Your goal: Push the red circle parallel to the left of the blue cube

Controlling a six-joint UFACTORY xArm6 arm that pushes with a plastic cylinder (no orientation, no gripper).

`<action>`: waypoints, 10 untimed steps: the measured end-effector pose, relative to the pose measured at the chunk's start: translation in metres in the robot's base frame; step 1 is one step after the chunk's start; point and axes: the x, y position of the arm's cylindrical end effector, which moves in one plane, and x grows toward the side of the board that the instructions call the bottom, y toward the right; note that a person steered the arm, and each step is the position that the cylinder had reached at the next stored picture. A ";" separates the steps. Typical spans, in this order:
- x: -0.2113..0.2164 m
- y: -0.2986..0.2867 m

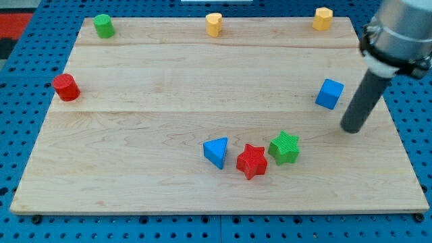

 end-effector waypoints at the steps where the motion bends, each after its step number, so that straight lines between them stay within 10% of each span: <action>1: -0.037 -0.098; 6: -0.069 -0.488; 10: -0.149 -0.477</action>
